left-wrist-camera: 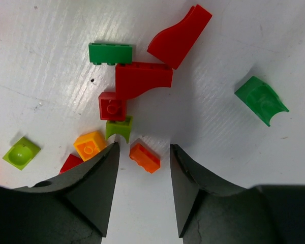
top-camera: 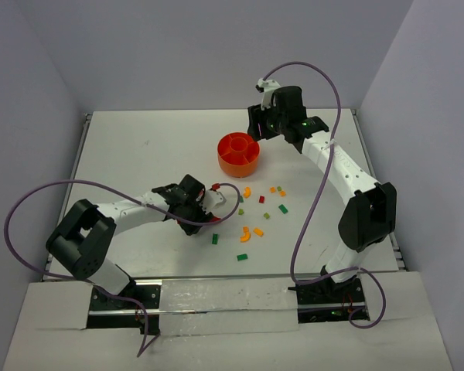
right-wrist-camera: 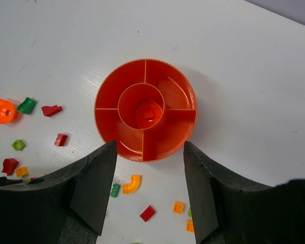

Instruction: Sort the legos into containers by color

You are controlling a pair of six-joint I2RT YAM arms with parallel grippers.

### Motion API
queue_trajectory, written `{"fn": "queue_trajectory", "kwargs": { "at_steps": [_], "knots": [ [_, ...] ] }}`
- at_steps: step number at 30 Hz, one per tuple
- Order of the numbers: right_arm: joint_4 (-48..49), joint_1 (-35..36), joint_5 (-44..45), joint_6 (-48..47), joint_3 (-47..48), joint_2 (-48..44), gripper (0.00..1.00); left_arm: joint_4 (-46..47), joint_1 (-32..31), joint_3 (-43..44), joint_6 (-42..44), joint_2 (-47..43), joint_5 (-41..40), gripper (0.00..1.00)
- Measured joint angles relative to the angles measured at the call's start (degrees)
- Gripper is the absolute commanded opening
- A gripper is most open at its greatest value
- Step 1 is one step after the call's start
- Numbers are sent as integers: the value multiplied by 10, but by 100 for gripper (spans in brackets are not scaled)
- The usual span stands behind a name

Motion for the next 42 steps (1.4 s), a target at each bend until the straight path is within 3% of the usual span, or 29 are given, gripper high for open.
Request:
{"fn": "queue_trajectory", "kwargs": {
  "at_steps": [11, 16, 18, 19, 25, 28, 31, 33, 36, 42],
  "knots": [
    [0, 0, -1, 0, -3, 0, 63, -29, 0, 5, -1, 0, -8, 35],
    [0, 0, -2, 0, -3, 0, 63, -35, 0, 8, -3, 2, -8, 20],
    [0, 0, -2, 0, -3, 0, 63, -37, 0, 9, -5, 2, -8, 6],
    [0, 0, -2, 0, -3, 0, 64, -38, 0, 10, -5, 2, -7, 1],
    [1, -1, -2, -2, -19, -4, 82, -86, 0, 50, 5, -24, 12, 0],
    [-1, -5, -2, -2, -25, -6, 84, -103, 2, 123, 8, -40, 25, 13],
    [-2, -10, -3, -2, -26, -8, 84, -115, 19, 183, 22, -48, 54, 35],
    [-3, -12, -3, -2, -26, -10, 84, -144, 59, 198, 57, -60, 92, 56],
    [-3, -14, -7, -2, -27, -13, 84, -219, 165, 197, 137, -75, 144, 62],
    [-4, -14, -14, -3, -29, -13, 84, -346, 392, 119, 368, -125, 144, 65]
  ]
}}
